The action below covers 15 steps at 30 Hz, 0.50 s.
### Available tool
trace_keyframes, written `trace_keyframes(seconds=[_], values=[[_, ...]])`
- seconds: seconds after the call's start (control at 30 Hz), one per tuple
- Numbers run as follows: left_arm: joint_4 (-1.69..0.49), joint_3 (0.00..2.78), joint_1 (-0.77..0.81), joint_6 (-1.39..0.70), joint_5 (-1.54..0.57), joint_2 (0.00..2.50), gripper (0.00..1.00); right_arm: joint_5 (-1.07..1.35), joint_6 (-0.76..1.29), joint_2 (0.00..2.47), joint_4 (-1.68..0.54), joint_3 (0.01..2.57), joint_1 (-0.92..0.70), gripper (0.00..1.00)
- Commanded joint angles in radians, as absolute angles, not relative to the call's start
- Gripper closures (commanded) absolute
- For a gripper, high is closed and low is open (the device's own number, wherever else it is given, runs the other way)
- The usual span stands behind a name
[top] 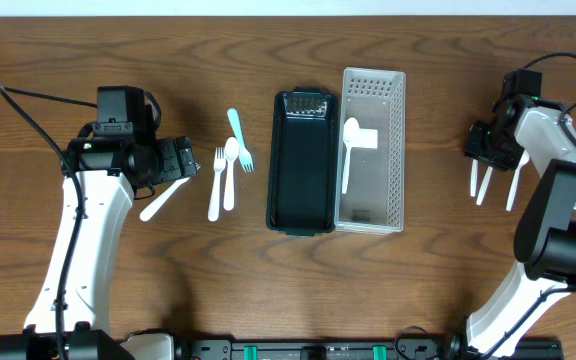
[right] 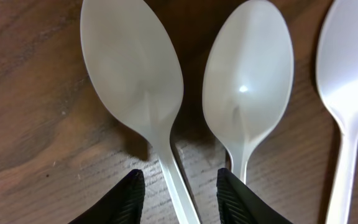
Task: Pack container
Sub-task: 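Return the right gripper to the spoons and grasp the next spoon, then move the spoon into the white basket and release it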
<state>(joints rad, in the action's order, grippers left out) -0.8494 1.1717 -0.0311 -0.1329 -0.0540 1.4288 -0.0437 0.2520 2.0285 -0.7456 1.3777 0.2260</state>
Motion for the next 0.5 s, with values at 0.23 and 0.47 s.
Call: trace_keyframes(seconds=[0.23, 0.47], values=[[-0.852, 1.190, -0.035, -0.124, -0.060, 1.433, 0.02, -0.017, 0.268, 2.073, -0.744, 1.374, 0.221, 0.89], [-0.852, 1.190, -0.035, -0.124, -0.060, 1.433, 0.02, 0.138, 0.268, 1.942, -0.849, 1.448, 0.197, 0.99]])
